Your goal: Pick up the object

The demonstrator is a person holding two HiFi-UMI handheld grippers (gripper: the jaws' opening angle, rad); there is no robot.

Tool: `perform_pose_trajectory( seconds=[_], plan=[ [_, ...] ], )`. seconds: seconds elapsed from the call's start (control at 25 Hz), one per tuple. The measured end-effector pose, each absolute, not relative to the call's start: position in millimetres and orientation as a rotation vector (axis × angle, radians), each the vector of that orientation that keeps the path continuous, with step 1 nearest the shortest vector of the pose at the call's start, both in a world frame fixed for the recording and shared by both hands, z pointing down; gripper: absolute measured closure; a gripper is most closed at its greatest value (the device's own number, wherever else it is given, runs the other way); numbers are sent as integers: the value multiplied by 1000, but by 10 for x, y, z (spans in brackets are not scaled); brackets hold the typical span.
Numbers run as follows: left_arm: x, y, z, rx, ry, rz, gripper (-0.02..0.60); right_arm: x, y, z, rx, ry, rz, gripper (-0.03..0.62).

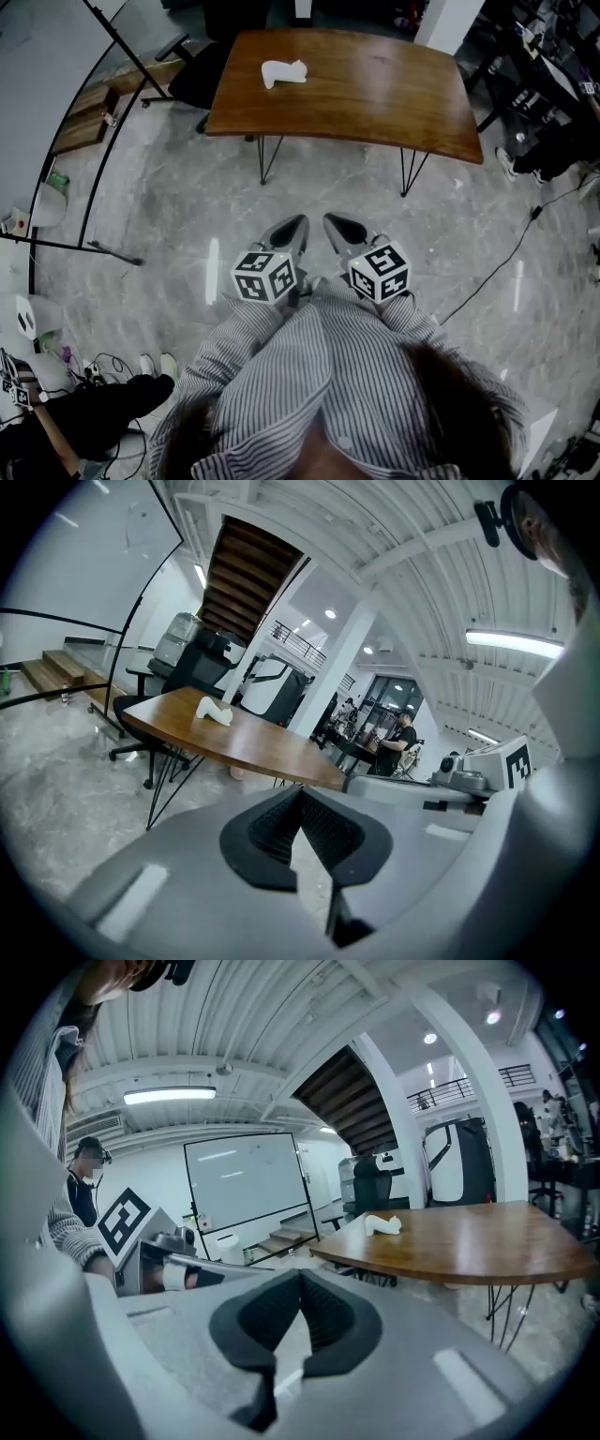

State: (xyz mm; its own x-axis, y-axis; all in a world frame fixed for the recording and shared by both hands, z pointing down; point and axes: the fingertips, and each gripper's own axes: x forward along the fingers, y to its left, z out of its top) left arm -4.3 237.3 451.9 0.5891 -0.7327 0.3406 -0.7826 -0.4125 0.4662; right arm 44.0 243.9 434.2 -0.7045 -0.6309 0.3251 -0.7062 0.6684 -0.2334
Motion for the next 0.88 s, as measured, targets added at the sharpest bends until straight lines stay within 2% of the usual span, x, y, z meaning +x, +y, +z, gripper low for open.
perform_pose_trajectory(
  seconds=[0.48, 0.88],
  plan=[
    [143, 2167, 4702, 2170, -1201, 53, 578, 725, 2168, 4485, 1118, -2677, 550, 592],
    [-2, 1104, 4840, 2144, -1194, 10, 578, 695, 1187, 4624, 1148, -2652, 556, 592]
  ],
)
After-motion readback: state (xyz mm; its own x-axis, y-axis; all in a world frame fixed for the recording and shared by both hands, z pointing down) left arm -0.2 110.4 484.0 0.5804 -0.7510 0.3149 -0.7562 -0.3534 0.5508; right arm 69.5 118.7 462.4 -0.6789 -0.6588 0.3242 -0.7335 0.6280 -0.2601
